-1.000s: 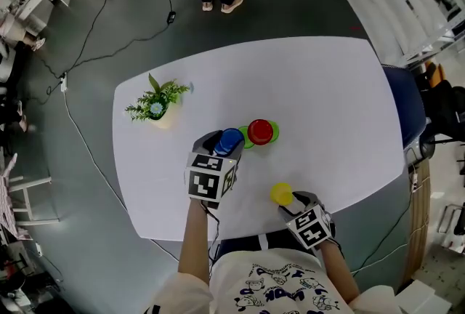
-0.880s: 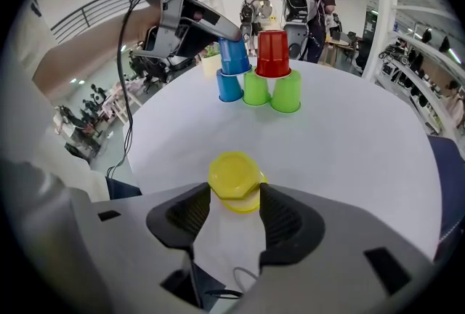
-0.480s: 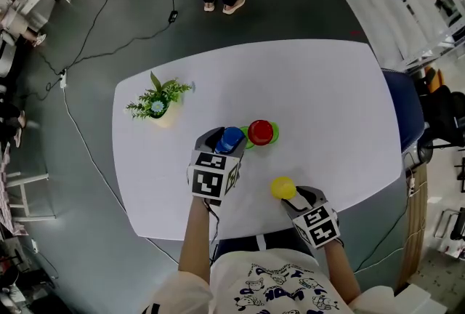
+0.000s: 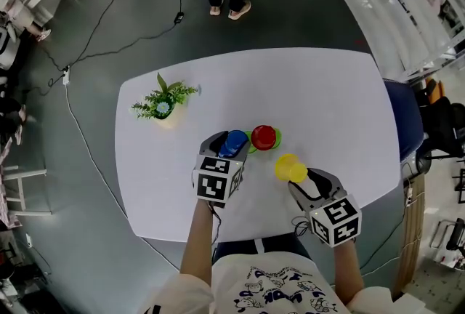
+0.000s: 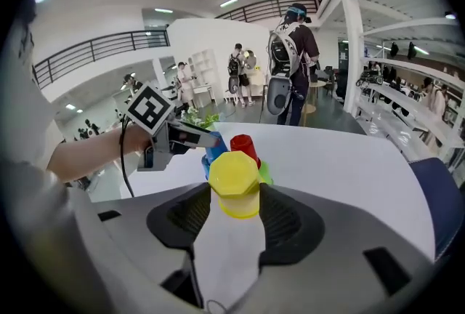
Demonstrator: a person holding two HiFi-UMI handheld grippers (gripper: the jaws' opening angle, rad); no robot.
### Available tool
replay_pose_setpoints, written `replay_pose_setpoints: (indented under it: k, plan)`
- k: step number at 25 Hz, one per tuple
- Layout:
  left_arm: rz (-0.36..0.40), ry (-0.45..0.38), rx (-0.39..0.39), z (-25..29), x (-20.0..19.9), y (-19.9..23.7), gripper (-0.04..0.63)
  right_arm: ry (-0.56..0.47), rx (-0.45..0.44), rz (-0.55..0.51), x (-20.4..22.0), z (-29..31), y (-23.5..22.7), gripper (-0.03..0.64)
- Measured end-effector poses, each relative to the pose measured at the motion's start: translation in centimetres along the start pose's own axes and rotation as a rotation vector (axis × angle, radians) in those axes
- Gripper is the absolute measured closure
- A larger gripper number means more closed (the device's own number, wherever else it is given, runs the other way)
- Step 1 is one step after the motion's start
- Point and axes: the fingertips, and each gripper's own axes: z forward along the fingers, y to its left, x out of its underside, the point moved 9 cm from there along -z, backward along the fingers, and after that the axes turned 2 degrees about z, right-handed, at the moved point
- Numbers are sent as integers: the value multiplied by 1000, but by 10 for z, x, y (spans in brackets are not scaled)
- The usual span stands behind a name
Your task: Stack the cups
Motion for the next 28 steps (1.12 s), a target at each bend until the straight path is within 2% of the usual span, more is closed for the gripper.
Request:
replay_pose_setpoints:
  k: [15,20,28]
  plan:
    - [19,-33,39,-2,1,-7,311,-139,-21,-59,-73,5,9,391]
    - [10,-89,12,-23,-5,-1,311,-112,-40,-99,-96,22,10,391]
    - [-65,-164,-98,-72,-1,25,313,-9,-59,-127,-122,49,25,394]
